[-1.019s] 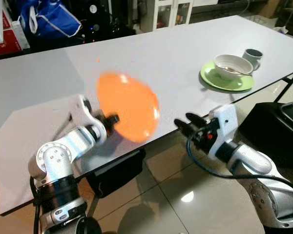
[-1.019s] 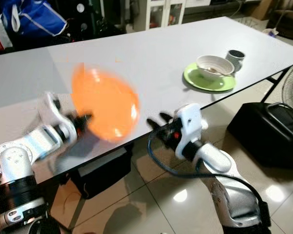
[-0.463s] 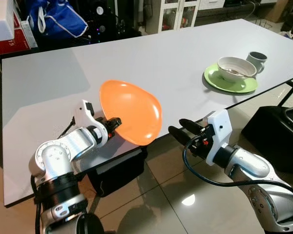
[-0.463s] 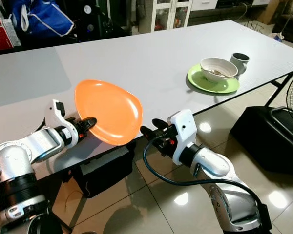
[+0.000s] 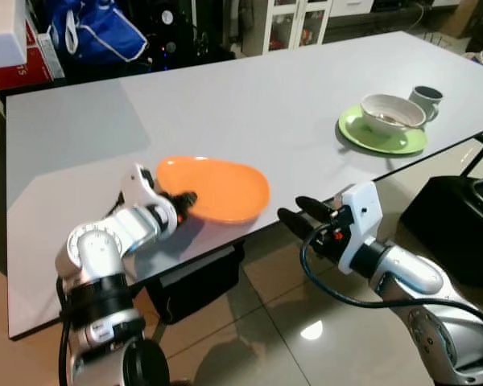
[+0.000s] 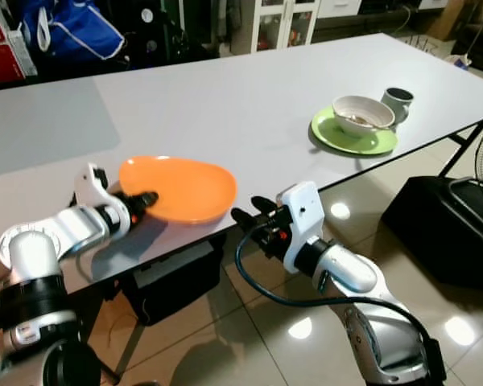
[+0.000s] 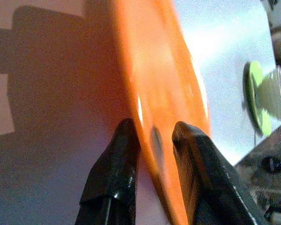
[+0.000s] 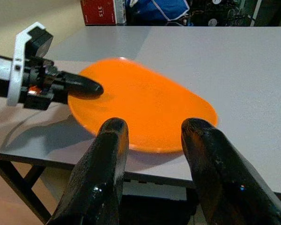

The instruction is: Setting the table

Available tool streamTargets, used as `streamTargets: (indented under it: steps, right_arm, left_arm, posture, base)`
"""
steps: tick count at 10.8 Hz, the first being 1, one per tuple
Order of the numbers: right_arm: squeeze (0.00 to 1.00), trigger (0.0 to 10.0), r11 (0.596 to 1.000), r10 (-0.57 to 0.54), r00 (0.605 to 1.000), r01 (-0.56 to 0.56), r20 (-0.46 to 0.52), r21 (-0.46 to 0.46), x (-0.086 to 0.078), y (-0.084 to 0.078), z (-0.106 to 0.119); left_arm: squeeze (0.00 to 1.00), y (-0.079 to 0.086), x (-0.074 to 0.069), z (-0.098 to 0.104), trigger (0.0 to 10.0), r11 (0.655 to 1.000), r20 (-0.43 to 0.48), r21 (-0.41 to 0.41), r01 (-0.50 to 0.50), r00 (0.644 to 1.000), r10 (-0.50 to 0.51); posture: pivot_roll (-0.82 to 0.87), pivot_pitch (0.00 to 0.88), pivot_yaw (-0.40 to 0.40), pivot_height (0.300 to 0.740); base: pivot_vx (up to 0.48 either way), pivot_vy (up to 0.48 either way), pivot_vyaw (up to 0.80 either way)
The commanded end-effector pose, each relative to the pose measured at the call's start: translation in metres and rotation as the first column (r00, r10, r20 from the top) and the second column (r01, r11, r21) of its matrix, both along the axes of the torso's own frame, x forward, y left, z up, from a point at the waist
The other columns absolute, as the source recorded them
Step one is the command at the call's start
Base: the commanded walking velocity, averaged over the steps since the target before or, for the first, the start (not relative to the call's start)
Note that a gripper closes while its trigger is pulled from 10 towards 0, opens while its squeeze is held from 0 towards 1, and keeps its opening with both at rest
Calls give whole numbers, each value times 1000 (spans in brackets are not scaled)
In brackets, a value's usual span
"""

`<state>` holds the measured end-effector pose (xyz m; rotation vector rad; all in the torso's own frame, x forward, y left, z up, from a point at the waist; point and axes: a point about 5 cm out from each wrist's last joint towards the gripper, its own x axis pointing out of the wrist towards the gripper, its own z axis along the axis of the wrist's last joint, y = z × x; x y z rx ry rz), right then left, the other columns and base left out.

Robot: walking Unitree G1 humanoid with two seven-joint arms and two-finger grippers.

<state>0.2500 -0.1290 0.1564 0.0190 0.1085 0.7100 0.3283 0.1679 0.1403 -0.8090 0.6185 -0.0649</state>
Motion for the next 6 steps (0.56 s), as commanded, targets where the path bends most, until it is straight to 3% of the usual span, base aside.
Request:
streamTargets:
  steps: [1, 6]
  right_arm:
    - [0, 10000, 1000, -17, 1000, 17, 14, -6, 1, -2, 2]
    - [0, 10000, 1000, -29, 999, 29, 20, -5, 2, -3, 3]
  left_arm:
    - [1000, -3, 8, 3, 10000, 1000, 23, 4, 1, 1000, -1]
    - [1000, -4, 25, 4, 10000, 999, 34, 40, -10, 999, 9]
  posture:
    - [50, 0, -3, 740]
    - [42, 0, 1, 740]
  base:
    - [0, 0, 0]
    - [0, 0, 0]
